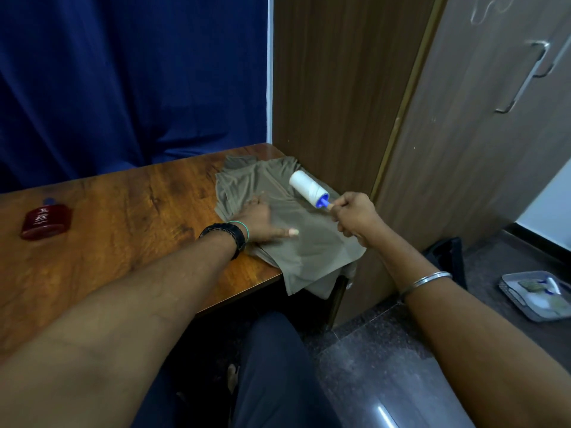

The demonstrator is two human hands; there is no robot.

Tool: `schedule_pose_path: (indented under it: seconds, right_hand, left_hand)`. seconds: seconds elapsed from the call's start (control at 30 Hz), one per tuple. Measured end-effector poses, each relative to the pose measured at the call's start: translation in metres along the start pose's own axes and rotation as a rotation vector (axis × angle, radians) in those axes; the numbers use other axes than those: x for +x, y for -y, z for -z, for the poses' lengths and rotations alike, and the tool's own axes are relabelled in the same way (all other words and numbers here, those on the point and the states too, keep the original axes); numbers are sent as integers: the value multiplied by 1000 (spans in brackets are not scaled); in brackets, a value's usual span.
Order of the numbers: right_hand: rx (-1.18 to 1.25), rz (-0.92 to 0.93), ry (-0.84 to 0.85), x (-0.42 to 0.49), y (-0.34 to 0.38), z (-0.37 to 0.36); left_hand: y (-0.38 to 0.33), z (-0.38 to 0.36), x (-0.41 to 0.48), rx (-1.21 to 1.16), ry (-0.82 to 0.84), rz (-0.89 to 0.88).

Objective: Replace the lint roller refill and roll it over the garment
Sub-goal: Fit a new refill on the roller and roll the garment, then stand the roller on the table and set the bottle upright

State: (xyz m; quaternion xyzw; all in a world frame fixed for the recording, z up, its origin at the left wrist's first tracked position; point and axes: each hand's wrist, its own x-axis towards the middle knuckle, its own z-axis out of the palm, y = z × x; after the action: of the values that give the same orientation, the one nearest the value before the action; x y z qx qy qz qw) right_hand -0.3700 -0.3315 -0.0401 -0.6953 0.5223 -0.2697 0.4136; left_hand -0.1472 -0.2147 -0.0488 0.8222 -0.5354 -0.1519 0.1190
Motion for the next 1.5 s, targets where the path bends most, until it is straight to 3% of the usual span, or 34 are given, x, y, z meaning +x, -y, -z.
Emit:
schedule_pose_path:
  seconds: [0.07, 0.2, 0.43, 0.5, 0.6, 0.73, 0.9, 1.0, 1.5]
  right_hand:
    - [15, -7, 85, -4, 12, -1]
    - [-38, 47, 214, -14, 42, -4]
    - [-26, 204, 282, -24, 83, -17]
    - [93, 244, 248, -24, 92, -25]
    - [473, 251, 198, -18, 106, -41]
    - [741, 108, 324, -14, 117, -81]
    - [546, 168, 515, -15, 119, -159]
    - [588, 190, 577, -23, 135, -191]
    - [424, 366, 386, 52, 205, -294]
  left_hand:
    - [-5, 8, -1, -40, -148, -100]
    - [-9, 25, -7, 145, -300, -258]
    - [19, 37, -19, 151, -413, -249]
    - [30, 41, -26, 83, -429, -204]
    - [49, 47, -32, -48, -417, -119]
    - [77, 52, -41, -263, -475, -44]
    - [101, 64, -47, -294, -563, 23]
    - [115, 72, -49, -320, -579, 69]
    - [207, 91, -23, -383, -485, 294]
